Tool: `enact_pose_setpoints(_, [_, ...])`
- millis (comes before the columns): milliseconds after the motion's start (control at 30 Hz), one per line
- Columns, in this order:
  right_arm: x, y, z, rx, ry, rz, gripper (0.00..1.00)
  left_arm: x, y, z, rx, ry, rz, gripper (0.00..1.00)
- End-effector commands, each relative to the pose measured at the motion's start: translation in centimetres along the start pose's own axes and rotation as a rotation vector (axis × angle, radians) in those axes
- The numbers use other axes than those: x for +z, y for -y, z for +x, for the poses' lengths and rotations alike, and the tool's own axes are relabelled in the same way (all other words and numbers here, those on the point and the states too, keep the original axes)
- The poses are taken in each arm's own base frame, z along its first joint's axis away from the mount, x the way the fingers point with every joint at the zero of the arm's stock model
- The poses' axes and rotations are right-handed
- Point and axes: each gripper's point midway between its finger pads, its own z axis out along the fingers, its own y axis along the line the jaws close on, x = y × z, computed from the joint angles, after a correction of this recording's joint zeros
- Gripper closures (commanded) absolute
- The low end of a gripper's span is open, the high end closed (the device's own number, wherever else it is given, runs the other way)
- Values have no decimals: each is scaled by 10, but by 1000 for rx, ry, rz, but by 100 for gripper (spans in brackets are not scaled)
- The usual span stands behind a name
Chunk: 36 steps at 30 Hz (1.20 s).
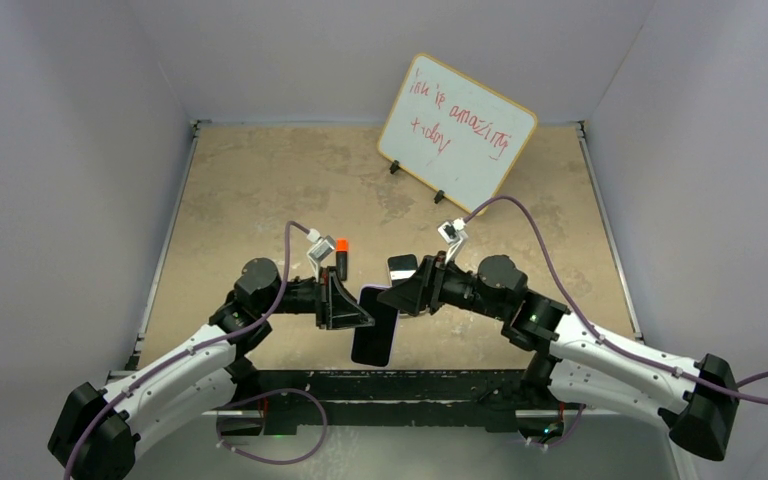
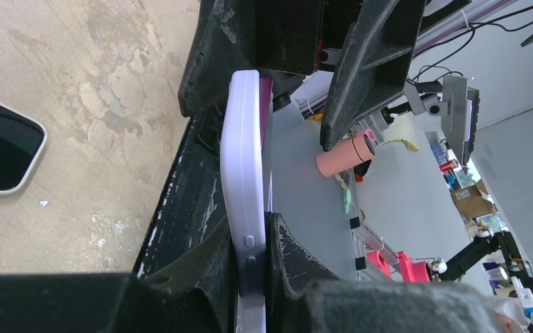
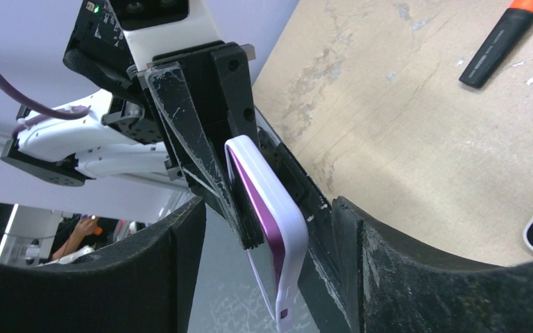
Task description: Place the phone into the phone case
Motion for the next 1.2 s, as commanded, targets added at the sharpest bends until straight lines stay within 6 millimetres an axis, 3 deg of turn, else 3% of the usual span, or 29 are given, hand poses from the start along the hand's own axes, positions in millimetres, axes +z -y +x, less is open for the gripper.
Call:
enact_pose_setpoints(0, [0, -26, -8, -43, -7, -85, 35, 1, 30, -27, 117, 68, 82, 100])
enact_pose_setpoints(133, [-1, -26, -6, -26, -7, -96, 51, 3, 24, -27, 98, 68, 53, 100])
enact_pose_setpoints(333, [-3, -14, -21, 22, 58, 16, 100, 2, -19, -26, 49, 49, -178, 100])
enact_pose_setpoints(600, [8, -3, -15, 76, 23, 69, 100, 3, -30, -32, 51, 27, -253, 100])
enact_pose_setpoints(733, [3, -10, -13, 62, 29, 16, 62, 3, -14, -44, 47, 90, -206, 100])
enact_pose_setpoints(833, [-3, -7, -7, 46, 29, -4, 42, 1, 2, -56, 29, 181, -151, 100])
enact_pose_setpoints(967, [-7, -3, 8, 42, -9, -36, 31, -6, 20, -77, 32, 318, -108, 100])
enact_pose_setpoints(1167, [-6, -1, 24, 39, -57, -87, 28, -13, 34, -97, 72, 414, -96, 100])
